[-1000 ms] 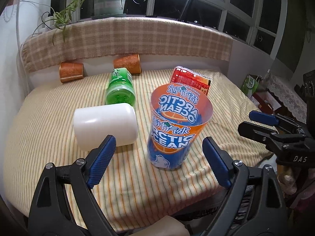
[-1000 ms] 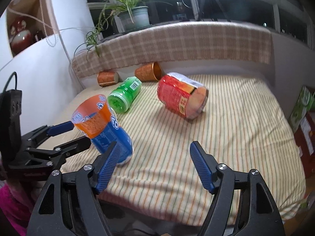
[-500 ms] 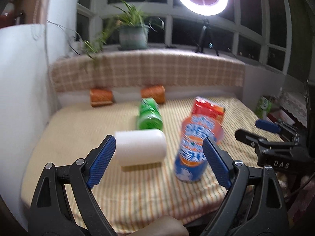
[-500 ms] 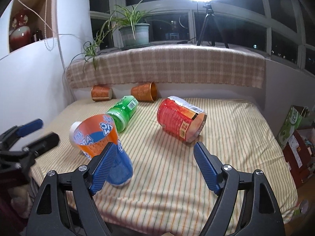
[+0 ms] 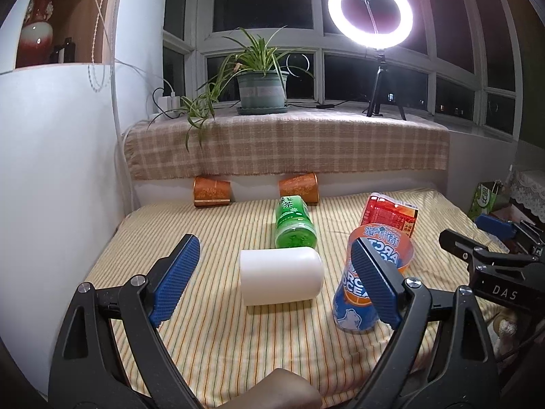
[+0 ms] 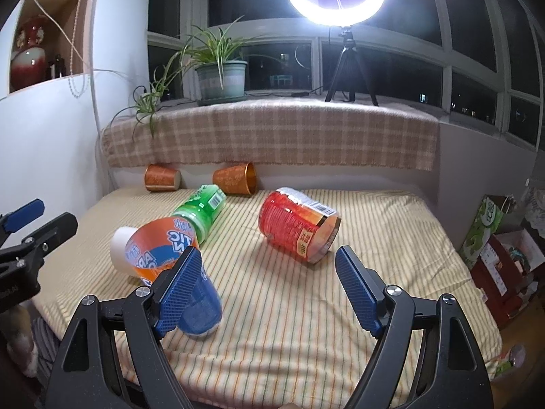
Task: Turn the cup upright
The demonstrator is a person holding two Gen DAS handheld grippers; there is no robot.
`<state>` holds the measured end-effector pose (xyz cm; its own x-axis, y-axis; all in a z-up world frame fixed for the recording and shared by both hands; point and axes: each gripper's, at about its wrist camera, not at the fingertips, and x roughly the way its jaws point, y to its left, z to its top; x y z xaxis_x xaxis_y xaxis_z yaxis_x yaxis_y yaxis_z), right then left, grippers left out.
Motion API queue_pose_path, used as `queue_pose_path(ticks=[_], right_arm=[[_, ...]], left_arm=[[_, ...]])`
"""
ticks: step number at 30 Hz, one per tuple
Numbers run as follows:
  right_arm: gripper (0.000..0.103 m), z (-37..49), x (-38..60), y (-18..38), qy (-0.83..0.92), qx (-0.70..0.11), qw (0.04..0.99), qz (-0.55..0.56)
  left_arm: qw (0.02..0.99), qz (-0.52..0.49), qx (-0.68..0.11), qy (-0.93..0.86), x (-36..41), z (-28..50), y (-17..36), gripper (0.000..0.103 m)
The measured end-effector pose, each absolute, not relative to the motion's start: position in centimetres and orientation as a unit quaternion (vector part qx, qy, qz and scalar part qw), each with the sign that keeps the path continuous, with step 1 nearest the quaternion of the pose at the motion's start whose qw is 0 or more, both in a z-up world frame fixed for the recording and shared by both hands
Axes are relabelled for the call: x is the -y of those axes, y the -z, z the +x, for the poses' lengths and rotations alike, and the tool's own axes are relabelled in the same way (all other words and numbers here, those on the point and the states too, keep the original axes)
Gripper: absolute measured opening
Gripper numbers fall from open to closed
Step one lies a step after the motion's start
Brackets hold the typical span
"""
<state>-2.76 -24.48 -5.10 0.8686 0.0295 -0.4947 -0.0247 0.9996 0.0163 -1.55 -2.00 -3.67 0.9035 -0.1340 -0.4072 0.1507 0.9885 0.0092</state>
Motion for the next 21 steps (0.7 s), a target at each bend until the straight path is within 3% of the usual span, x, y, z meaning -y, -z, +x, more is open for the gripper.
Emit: queue_pose_path(ticks=[21], right_arm=[[0.081,-4.9,24.7,3.5,0.004,-0.224,0.975,0.007]], left_arm=[[0.981,0.018,-0.184,0.063,2.4,-4.5,2.0,0.093]])
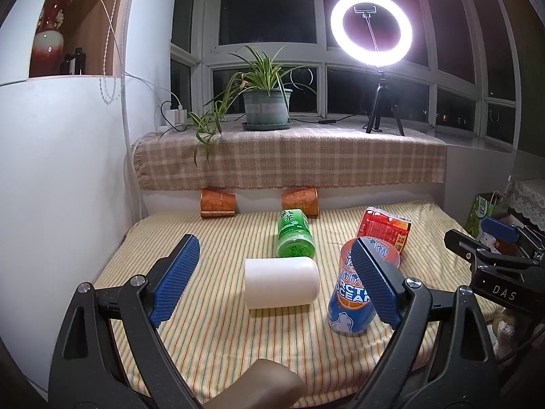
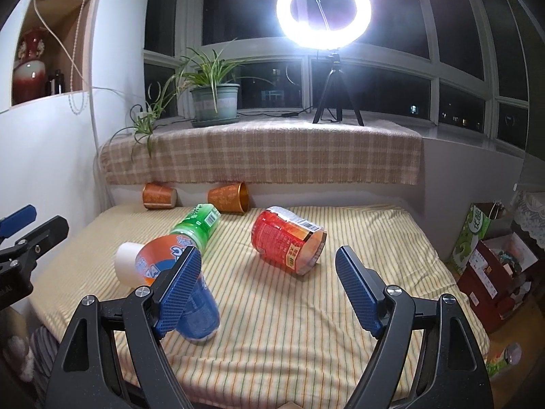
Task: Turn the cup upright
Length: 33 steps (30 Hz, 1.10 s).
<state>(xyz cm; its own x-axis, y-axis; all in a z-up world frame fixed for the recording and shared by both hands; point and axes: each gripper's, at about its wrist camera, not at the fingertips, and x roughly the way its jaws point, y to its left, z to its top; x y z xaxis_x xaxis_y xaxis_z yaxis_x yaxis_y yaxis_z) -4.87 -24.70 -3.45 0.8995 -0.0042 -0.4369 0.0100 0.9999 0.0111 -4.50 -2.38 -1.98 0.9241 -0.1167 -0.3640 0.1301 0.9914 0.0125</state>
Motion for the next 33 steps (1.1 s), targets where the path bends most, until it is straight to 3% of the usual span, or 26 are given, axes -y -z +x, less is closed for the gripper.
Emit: queue_pose_path(ticks=[4,6,33], right_arm=[[0.081,-4.93,24.69,3.41,0.004,-0.224,0.975,0.008],[0.081,-4.96,24.67,3.36,0.005,-0.223,0.975,0.008],[0.081,-4.42,24.71,3.76,0.000,-0.233,0.972,0.008]], left_arm=[[0.981,0.018,-0.184,0.063,2.45,-4.59,1.96,0.093],[0.981,0.018,-0.184,0.063,2.42,-4.60,1.98,0.103],[0.982,0.016,-0.179,0.059,1.99,-4.64,1.63,0.103]])
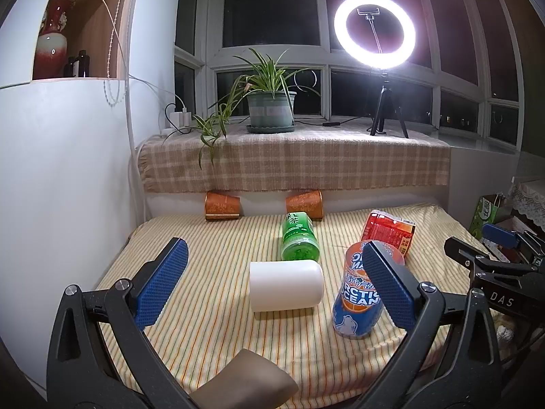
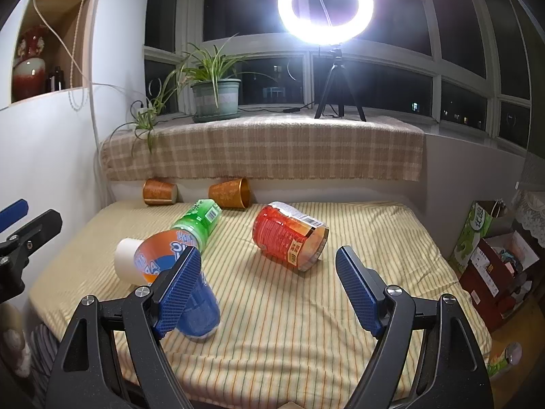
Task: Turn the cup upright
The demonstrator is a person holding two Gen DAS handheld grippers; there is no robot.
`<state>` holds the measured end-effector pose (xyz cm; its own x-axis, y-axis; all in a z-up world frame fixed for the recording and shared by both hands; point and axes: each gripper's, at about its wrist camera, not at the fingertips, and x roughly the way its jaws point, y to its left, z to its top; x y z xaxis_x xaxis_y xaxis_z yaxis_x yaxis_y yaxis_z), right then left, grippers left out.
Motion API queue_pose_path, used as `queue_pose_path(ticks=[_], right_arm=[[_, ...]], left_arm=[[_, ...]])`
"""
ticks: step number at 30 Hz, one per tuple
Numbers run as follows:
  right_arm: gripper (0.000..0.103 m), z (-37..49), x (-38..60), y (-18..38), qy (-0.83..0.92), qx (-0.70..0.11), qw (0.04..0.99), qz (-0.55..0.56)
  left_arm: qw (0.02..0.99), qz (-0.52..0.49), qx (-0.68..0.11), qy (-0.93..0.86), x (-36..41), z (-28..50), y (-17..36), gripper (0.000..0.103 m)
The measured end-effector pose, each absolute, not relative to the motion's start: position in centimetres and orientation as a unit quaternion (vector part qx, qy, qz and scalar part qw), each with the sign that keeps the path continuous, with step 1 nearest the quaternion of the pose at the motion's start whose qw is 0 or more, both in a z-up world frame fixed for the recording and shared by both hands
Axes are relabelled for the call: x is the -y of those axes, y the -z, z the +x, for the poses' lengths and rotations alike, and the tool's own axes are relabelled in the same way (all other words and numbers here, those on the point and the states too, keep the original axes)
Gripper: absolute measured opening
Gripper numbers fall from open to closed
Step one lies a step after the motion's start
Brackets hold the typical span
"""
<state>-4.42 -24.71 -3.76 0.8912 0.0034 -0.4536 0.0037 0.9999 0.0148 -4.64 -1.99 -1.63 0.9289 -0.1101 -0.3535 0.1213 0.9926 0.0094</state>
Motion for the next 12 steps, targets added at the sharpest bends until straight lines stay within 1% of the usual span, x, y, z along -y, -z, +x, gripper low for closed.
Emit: queue_pose_path(ticks=[12], right_arm=[[0.081,-4.20,24.62,4.16,-0.005,-0.240,0.971,0.006]], left_arm=[[0.982,0.015,-0.182,0.054,1.33,-3.94,2.18,0.103]])
